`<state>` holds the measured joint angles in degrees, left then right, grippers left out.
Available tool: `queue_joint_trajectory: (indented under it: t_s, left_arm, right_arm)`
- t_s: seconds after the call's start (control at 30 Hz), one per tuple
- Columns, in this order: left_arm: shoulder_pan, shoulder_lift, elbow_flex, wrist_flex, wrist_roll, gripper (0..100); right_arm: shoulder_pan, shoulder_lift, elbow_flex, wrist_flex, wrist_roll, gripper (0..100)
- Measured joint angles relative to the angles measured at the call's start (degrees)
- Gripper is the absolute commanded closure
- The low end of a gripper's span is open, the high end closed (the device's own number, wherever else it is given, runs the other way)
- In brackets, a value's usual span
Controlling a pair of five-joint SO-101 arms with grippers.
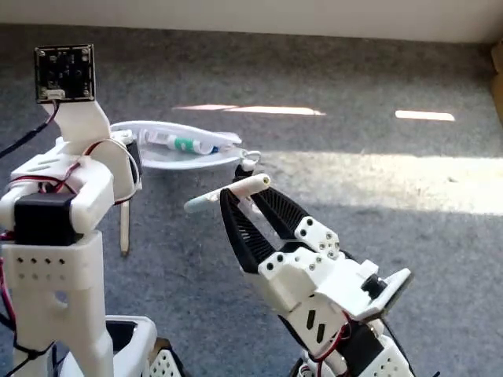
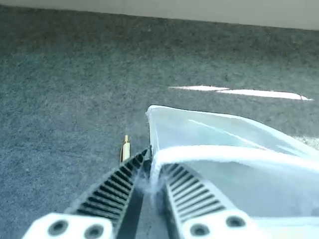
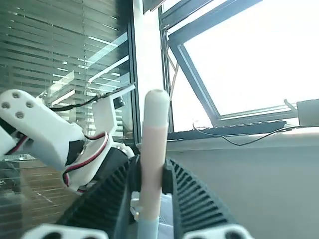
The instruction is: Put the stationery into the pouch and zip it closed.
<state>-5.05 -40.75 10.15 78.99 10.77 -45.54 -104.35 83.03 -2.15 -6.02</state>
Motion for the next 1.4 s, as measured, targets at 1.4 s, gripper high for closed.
queue_joint_trajectory:
  t_s: [1.4]
  left_arm:
    - [-2.46, 5.63, 4.75, 0.09, 2.55, 99]
  right_arm:
    - [3.16, 33.58, -6.15, -34.37, 0.0, 99.4]
